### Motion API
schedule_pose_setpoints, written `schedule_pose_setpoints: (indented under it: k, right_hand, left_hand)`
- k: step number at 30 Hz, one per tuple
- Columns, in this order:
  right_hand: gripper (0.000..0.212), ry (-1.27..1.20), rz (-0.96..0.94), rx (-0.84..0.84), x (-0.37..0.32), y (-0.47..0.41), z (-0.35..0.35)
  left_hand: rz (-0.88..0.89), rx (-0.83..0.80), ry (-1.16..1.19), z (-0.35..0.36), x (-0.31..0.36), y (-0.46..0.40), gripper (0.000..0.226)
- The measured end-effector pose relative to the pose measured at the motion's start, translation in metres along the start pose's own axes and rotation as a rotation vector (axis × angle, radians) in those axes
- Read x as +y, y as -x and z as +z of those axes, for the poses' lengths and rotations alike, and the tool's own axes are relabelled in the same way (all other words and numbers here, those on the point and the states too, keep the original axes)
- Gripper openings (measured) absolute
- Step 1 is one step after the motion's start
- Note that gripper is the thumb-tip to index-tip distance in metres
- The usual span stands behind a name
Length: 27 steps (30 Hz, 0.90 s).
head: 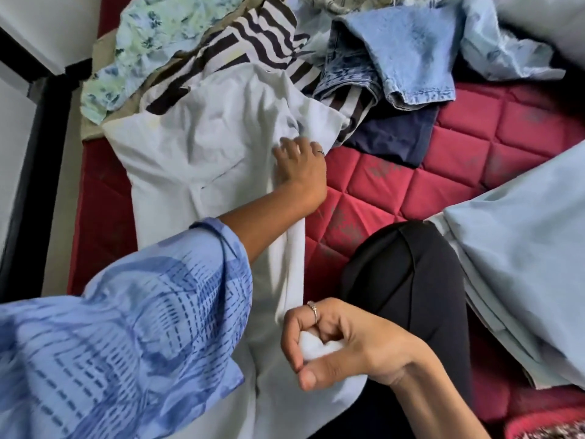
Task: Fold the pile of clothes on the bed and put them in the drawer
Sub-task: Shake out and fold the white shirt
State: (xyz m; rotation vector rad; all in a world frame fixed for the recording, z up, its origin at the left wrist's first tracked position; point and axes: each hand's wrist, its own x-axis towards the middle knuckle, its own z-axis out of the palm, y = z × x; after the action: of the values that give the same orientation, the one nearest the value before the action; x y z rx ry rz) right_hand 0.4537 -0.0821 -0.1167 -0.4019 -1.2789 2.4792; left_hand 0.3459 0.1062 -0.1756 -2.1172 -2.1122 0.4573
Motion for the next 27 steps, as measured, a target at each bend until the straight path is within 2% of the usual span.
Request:
schedule_pose_setpoints:
  k: [4, 6, 8, 11, 12, 13, 14, 15, 16, 19, 21, 24, 26, 27]
  right_hand:
    - [0.032, -0.008, 0.021, -0.045, -0.004, -0.001, -0.002]
    - [0.033, -0.023, 0.039, -0.051, -0.003, -0.001, -0.002]
    - [0.033, -0.031, 0.056, -0.056, -0.003, -0.001, -0.001]
    - [0.035, -0.046, 0.073, -0.069, -0.004, 0.0, -0.001]
    - [0.035, -0.049, 0.077, -0.073, -0.005, 0.0, -0.001]
    - [0.036, -0.053, 0.081, -0.075, -0.005, 0.0, -0.001]
    - [0.036, -0.059, 0.086, -0.076, -0.005, 0.0, -0.001]
    - [0.036, -0.061, 0.088, -0.076, -0.005, 0.0, -0.002]
    - [0.036, -0.06, 0.085, -0.076, -0.005, -0.001, -0.002]
    - [0.036, -0.036, 0.064, -0.075, -0.005, -0.002, -0.004]
    - [0.035, -0.015, 0.055, -0.076, -0.005, -0.001, -0.004]
    - [0.035, -0.028, 0.049, -0.083, -0.007, 0.0, -0.005]
    - [0.037, -0.027, 0.03, -0.071, -0.006, 0.001, -0.005]
    - [0.037, -0.024, 0.029, -0.066, -0.006, -0.001, -0.005]
  left_hand:
    - [0.125, 0.139, -0.251, -0.002, -0.008, -0.025, 0.052]
    - [0.172, 0.153, -0.321, -0.004, -0.018, -0.035, 0.051]
    - [0.216, 0.138, -0.362, -0.002, -0.026, -0.043, 0.052]
    - [0.2, -0.033, -0.29, -0.013, -0.042, -0.049, 0.055]
    - [0.248, 0.005, -0.322, -0.016, -0.045, -0.048, 0.054]
    - [0.208, -0.131, -0.309, -0.031, -0.046, -0.042, 0.05]
    - [0.224, -0.183, -0.326, -0.039, -0.044, -0.043, 0.043]
    - [0.324, -0.1, -0.331, -0.034, -0.045, -0.049, 0.035]
    - [0.334, 0.001, -0.239, -0.033, -0.047, -0.054, 0.031]
    - [0.132, 0.13, 0.075, -0.041, -0.056, -0.062, 0.023]
    - [0.047, 0.232, 0.427, -0.049, -0.063, -0.069, 0.026]
    - [-0.203, 0.365, 1.017, -0.057, -0.09, -0.069, 0.029]
    - [-0.43, 0.394, 1.389, -0.029, -0.135, -0.068, 0.022]
    - [-0.55, 0.376, 1.513, -0.006, -0.162, -0.063, 0.03]
